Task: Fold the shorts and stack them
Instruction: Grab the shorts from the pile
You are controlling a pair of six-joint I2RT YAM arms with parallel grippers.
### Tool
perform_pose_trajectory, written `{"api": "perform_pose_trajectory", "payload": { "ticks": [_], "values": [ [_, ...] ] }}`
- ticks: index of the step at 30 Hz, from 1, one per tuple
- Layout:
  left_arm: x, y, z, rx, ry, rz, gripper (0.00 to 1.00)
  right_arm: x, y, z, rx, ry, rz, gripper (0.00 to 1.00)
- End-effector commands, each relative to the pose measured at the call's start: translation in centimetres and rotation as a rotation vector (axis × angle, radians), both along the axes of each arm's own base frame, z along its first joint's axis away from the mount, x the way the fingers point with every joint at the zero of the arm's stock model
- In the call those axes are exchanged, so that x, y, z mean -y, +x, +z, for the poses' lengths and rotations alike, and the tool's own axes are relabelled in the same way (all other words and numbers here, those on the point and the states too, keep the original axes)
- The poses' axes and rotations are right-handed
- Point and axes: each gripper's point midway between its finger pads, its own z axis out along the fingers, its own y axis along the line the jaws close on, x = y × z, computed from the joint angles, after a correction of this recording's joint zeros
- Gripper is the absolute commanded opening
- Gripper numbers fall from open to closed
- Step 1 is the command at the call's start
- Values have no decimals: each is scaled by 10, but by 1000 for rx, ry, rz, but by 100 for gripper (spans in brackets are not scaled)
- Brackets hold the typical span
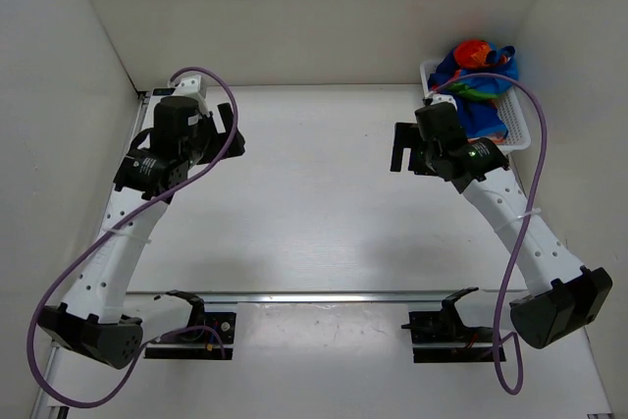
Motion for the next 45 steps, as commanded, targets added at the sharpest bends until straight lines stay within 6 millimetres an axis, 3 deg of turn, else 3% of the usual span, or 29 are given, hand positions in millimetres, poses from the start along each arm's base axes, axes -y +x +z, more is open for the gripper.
{"api": "perform_pose_trajectory", "payload": {
  "ticks": [1, 9, 14, 16, 17, 18, 22, 23, 24, 25, 27, 29, 30, 31, 32, 33, 34, 35, 36, 37, 38, 39, 45],
  "values": [
    [-2, -2, -6, -25, 8, 9, 100, 4, 1, 5, 9, -10, -15, 100],
    [2, 2, -23, -81, 21, 0, 100, 14, 1, -2, -5, -44, -47, 100],
    [3, 1, -34, -109, 25, -8, 100, 46, 11, -5, -13, -47, -135, 100],
    [4, -2, -39, -128, 24, -18, 100, 61, 26, -2, -9, -5, -176, 100],
    [4, -2, -39, -129, 24, -18, 100, 79, 31, -2, -13, 2, -220, 98],
    [6, -3, -43, -140, 15, -20, 100, 85, 42, 11, 24, 25, -241, 96],
    [7, -1, -53, -168, 24, -20, 100, 117, 91, 20, 55, 100, -313, 96],
    [9, 0, -57, -183, 23, -27, 100, 129, 100, 19, 53, 114, -347, 97],
    [9, 0, -57, -183, 23, -27, 100, 135, 117, 5, 24, 118, -370, 98],
    [10, 2, -60, -194, 19, -21, 100, 139, 133, 21, 64, 139, -383, 100],
    [11, 5, -61, -201, 21, -21, 100, 155, 154, 18, 66, 153, -428, 100],
    [11, 9, -71, -229, 36, -13, 100, 166, 189, 13, 70, 194, -449, 100],
    [10, 12, -71, -227, 42, -5, 100, 163, 208, -13, 22, 208, -434, 100],
    [10, 14, -71, -228, 43, -5, 100, 169, 227, 6, 81, 232, -436, 100],
    [11, 16, -74, -237, 46, -4, 100, 169, 238, 3, 80, 238, -429, 100],
    [10, 20, -76, -243, 56, 5, 100, 176, 252, -26, 30, 241, -452, 100],
    [9, 22, -79, -251, 65, 14, 100, 179, 262, -31, 31, 234, -459, 100],
    [10, 25, -80, -254, 66, 14, 100, 191, 275, -13, 92, 233, -487, 100],
    [10, 27, -88, -277, 74, 14, 100, 192, 287, -39, 59, 242, -503, 100],
    [10, 31, -87, -275, 80, 21, 100, 201, 293, -45, 63, 243, -526, 100],
    [11, 34, -86, -274, 80, 21, 100, 209, 303, -37, 109, 246, -531, 100],
    [15, 35, -93, -293, 79, 19, 100, 209, 318, -54, 115, 270, -528, 100],
    [27, 43, -118, -359, 106, 8, 100, 226, 368, -89, 237, 286, -543, 100]
  ]
}}
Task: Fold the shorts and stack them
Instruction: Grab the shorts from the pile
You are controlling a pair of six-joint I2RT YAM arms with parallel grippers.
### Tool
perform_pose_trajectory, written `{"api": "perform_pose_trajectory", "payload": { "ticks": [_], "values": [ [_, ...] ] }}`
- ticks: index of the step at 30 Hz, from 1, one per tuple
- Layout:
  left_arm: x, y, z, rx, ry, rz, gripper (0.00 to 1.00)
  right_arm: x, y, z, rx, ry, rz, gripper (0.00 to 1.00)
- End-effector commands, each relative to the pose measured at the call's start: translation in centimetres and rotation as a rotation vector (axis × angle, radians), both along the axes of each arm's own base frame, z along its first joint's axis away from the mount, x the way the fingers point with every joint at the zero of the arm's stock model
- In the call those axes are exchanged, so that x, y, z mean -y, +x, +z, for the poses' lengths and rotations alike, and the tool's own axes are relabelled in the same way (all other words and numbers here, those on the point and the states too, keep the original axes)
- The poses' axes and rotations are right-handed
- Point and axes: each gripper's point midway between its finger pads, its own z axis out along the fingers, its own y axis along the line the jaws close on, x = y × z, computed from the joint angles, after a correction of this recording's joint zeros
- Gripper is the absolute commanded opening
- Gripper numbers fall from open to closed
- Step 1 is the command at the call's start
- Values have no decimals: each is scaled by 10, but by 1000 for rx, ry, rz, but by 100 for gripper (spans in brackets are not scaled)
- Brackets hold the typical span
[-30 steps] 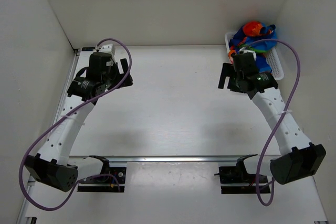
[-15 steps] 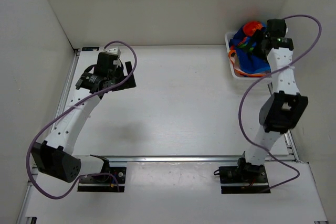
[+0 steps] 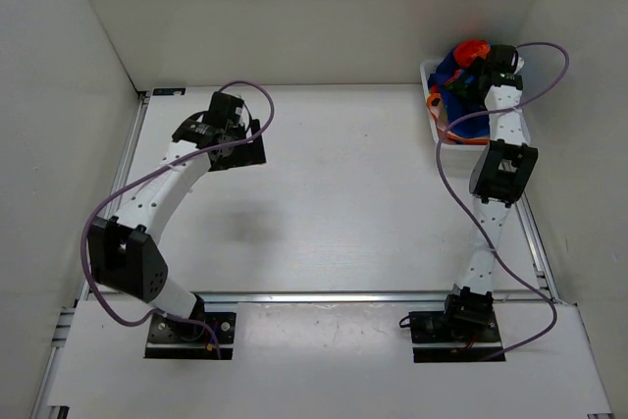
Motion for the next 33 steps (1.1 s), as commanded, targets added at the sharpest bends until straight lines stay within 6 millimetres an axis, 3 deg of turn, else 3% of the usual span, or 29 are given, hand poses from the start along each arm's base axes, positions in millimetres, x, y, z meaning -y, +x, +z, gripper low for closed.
{"api": "perform_pose_trajectory", "payload": {
  "ticks": [1, 5, 7, 8, 10, 11, 13, 15, 18, 19, 21, 22, 24, 25, 26, 27, 29, 31, 32, 33],
  "values": [
    [13, 7, 0, 4, 12, -14, 100, 11, 41, 27, 190, -5, -33, 100],
    [19, 13, -14, -37, 4, -17, 100, 10, 56, 8, 230, 40, -57, 98],
    [22, 16, -19, -54, 0, -23, 100, 9, 61, 6, 255, 64, -77, 87],
    [27, 17, -19, -52, 0, -32, 100, 10, 63, 0, 254, 65, -77, 69],
    [28, 19, -21, -59, -3, -25, 100, 6, 65, 3, 271, 93, -74, 48],
    [32, 19, -24, -67, 1, -34, 100, 4, 64, -1, 262, 101, -66, 25],
    [34, 20, -21, -54, 4, -38, 100, -1, 60, 0, 249, 117, -48, 11],
    [38, 19, -24, -63, 8, -47, 100, -3, 52, 27, 270, 113, -47, 1],
    [40, 18, -24, -60, 15, -52, 100, -3, 36, 74, 315, 41, -44, 0],
    [40, 17, -20, -50, 11, -53, 100, -11, 30, 108, 364, 12, -27, 0],
    [42, 13, -15, -39, 7, -62, 100, -16, 23, 141, 407, -48, 9, 0],
    [42, 13, -11, -29, 2, -62, 100, -26, 16, 173, 454, -66, 31, 0],
    [39, 7, -3, -9, -6, -62, 100, -36, 3, 198, 467, -100, 73, 0],
    [39, 6, 3, 5, -12, -62, 100, -45, -9, 230, 511, -112, 90, 0],
    [38, 3, 4, 9, -19, -55, 100, -54, -16, 239, 515, -126, 95, 0],
    [39, 1, 12, 25, -34, -60, 100, -54, -30, 267, 557, -147, 101, 0],
    [39, -3, 14, 22, -35, -75, 100, -80, -45, 292, 588, -153, 165, 0],
    [39, 1, 30, 52, -34, -77, 100, -99, -70, 324, 626, -154, 233, 0],
    [32, 0, 32, 44, -22, -61, 100, -122, -79, 331, 636, -136, 311, 0],
    [31, -1, 40, 57, -28, -61, 100, -132, -99, 350, 656, -138, 347, 0]
  ]
}}
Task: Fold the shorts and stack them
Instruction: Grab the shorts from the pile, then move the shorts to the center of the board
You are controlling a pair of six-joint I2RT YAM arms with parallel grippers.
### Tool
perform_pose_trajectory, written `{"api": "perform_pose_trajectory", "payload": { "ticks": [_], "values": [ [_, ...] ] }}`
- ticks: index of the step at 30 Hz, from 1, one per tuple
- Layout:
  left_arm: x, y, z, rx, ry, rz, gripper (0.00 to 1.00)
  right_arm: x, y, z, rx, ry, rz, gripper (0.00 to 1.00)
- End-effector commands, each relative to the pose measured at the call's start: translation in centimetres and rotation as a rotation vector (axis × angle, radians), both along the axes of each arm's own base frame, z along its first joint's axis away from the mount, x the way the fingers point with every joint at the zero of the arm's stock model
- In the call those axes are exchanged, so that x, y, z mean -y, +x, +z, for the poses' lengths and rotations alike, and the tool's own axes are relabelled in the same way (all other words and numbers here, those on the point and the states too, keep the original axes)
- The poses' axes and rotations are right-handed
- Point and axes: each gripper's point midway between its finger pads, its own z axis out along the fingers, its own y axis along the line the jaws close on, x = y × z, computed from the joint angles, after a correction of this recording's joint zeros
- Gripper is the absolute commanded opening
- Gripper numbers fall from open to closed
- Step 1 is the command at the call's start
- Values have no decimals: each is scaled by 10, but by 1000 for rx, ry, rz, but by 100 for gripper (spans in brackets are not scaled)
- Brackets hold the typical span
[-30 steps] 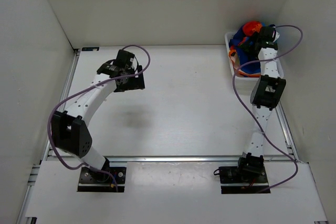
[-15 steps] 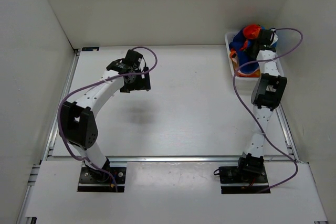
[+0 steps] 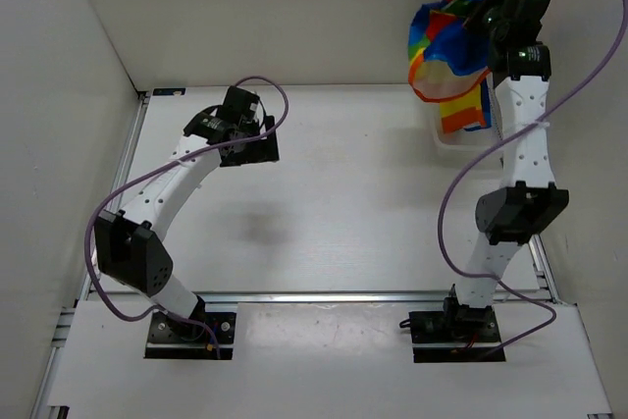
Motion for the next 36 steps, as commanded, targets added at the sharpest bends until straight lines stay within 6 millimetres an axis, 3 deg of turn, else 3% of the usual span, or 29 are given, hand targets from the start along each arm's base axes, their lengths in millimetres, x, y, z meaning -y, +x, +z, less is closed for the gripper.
{"api": "perform_pose_trajectory", "payload": {
  "ticks": [1, 3, 4, 6, 7, 9, 10, 11, 12, 13, 16, 18, 20, 22, 24, 25, 27, 28, 29, 31, 32, 34, 35, 36],
  "values": [
    [-14, 2, 50, 102, -28, 41, 100, -43, -52, 60, 79, -61, 159, 0],
    [-32, -1, 53, 82, 4, 100, 100, -79, -82, 70, 85, -93, 255, 0],
    [-48, -2, 59, 84, 15, 150, 100, -108, -95, 70, 78, -91, 316, 0],
    [-70, -3, 72, 90, 45, 222, 100, -133, -122, 71, 69, -106, 368, 0],
    [-87, -9, 72, 55, 55, 272, 100, -166, -134, 43, -4, -112, 437, 0],
    [-104, -13, 82, 65, 45, 327, 100, -187, -156, 22, -56, -111, 442, 2],
    [-111, -13, 90, 84, 29, 346, 100, -221, -172, -28, -172, -81, 493, 8],
    [-121, -17, 100, 107, -11, 383, 100, -236, -185, -46, -213, -61, 525, 41],
    [-126, -20, 106, 119, -35, 403, 100, -255, -196, -73, -275, -43, 573, 65],
    [-130, -20, 112, 142, -55, 414, 100, -286, -224, -112, -381, -24, 656, 78],
    [-139, -22, 126, 188, -111, 432, 100, -319, -270, -144, -481, -92, 740, 89],
    [-140, -21, 133, 204, -116, 423, 100, -304, -279, -137, -481, -129, 692, 92],
    [-136, -23, 131, 189, -121, 398, 100, -278, -282, -113, -424, -136, 633, 92],
    [-131, -26, 118, 146, -129, 373, 100, -246, -271, -95, -382, -118, 558, 80],
    [-117, -28, 107, 128, -138, 328, 100, -208, -267, -93, -373, -108, 478, 57],
    [-108, -34, 89, 84, -160, 311, 98, -198, -265, -94, -375, -100, 458, 33],
    [-94, -36, 72, 63, -196, 279, 96, -180, -261, -110, -431, -103, 424, 19],
    [-88, -46, 44, -10, -209, 288, 96, -183, -260, -115, -451, -91, 450, 16],
    [-85, -50, 34, -34, -226, 293, 96, -188, -257, -131, -505, -107, 466, 16],
    [-79, -58, 0, -105, -244, 308, 99, -198, -251, -137, -534, -124, 514, 30],
    [-77, -61, -8, -122, -250, 303, 99, -210, -244, -157, -589, -145, 546, 68],
    [-69, -62, -31, -175, -239, 293, 99, -219, -237, -168, -634, -189, 571, 85],
    [-70, -60, -37, -182, -233, 309, 99, -229, -229, -190, -694, -218, 583, 93],
    [-68, -60, -44, -196, -228, 302, 99, -235, -219, -187, -681, -223, 589, 96]
  ]
}}
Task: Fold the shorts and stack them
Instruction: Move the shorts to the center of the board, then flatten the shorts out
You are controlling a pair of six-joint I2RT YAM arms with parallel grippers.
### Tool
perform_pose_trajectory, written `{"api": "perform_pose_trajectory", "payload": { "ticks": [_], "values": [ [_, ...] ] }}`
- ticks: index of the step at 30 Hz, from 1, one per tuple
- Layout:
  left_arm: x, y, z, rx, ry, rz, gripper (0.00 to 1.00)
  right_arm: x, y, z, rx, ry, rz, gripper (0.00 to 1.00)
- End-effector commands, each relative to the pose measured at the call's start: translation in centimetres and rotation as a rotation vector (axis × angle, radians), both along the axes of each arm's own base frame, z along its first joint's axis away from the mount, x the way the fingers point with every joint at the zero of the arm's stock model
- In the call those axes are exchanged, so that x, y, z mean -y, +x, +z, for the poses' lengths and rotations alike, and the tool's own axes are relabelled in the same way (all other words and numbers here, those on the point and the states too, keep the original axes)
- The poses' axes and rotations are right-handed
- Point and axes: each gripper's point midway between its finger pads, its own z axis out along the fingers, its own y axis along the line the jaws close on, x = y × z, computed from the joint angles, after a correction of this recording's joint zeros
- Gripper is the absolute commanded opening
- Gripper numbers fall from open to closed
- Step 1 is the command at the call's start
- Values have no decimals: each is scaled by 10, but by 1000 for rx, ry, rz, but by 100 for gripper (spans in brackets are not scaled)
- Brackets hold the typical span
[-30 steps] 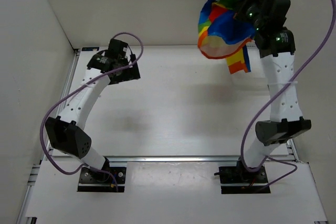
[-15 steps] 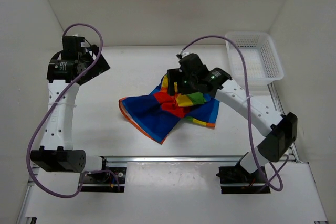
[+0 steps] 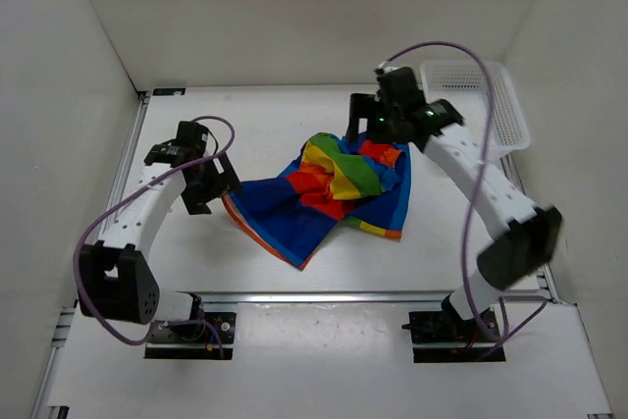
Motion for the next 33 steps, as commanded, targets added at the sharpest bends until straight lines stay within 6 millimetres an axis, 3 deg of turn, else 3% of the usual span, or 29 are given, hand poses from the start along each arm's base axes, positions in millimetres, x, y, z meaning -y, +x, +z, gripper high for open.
{"api": "perform_pose_trajectory", "payload": {
  "ticks": [1, 7, 8, 9, 10, 11, 12, 13, 15, 16, 17, 19, 20, 21, 22, 23, 24, 26, 27, 28, 29, 30, 31, 32, 33],
  "values": [
    [16, 22, 2, 79, -55, -3, 99, -22, 14, -60, -155, -111, 100, 98],
    [38, 47, -28, 44, -91, -42, 99, -68, 63, -107, -225, -123, 183, 100],
    [42, 48, -32, 31, -96, -63, 95, -72, 66, -115, -244, -123, 190, 94],
    [42, 48, -38, 13, -88, -72, 86, -76, 70, -136, -287, -136, 195, 89],
    [43, 51, -40, 7, -87, -72, 61, -83, 76, -133, -274, -118, 204, 84],
    [44, 52, -47, -12, -86, -95, 45, -87, 78, -136, -284, -103, 200, 64],
    [46, 51, -51, -26, -93, -108, 31, -90, 80, -143, -294, -100, 205, 52],
    [47, 54, -50, -24, -94, -108, 11, -93, 84, -137, -284, -88, 199, 38],
    [49, 63, -44, -8, -96, -140, 10, -98, 89, -122, -250, -64, 206, 8],
    [51, 69, -37, 14, -99, -141, 10, -95, 96, -115, -232, -54, 196, 2],
    [47, 75, -29, 32, -96, -142, 10, -101, 101, -95, -192, -17, 200, 0],
    [44, 96, 7, 101, -84, -139, 10, -94, 114, -66, -142, 45, 184, 0],
    [33, 107, 16, 114, -65, -114, 10, -96, 119, -31, -80, 107, 188, 0],
    [29, 122, 53, 185, -62, -103, 10, -88, 126, -12, -47, 139, 174, 0],
    [27, 130, 68, 212, -64, -94, 10, -85, 129, 9, -7, 174, 169, 0],
    [24, 136, 88, 253, -66, -86, 10, -81, 129, 47, 68, 231, 166, 0],
    [18, 152, 128, 350, -71, -71, 10, -73, 131, 66, 103, 264, 161, 0],
    [15, 155, 162, 407, -73, -63, 10, -66, 115, 112, 191, 319, 184, 0],
    [11, 159, 200, 498, -90, -60, 10, -57, 112, 123, 219, 318, 179, 0],
    [8, 160, 214, 535, -103, -59, 10, -47, 93, 151, 275, 321, 183, 0],
    [9, 155, 226, 554, -112, -65, 10, -38, 90, 141, 273, 274, 164, 0],
    [7, 145, 243, 595, -121, -67, 10, -30, 85, 143, 294, 251, 146, 0],
    [7, 137, 244, 597, -121, -67, 10, -14, 62, 168, 361, 246, 132, 0],
    [6, 131, 247, 615, -122, -68, 10, -5, 55, 165, 376, 221, 109, 0],
    [7, 114, 265, 679, -130, -77, 10, -1, 52, 126, 335, 162, 101, 0]
  ]
}}
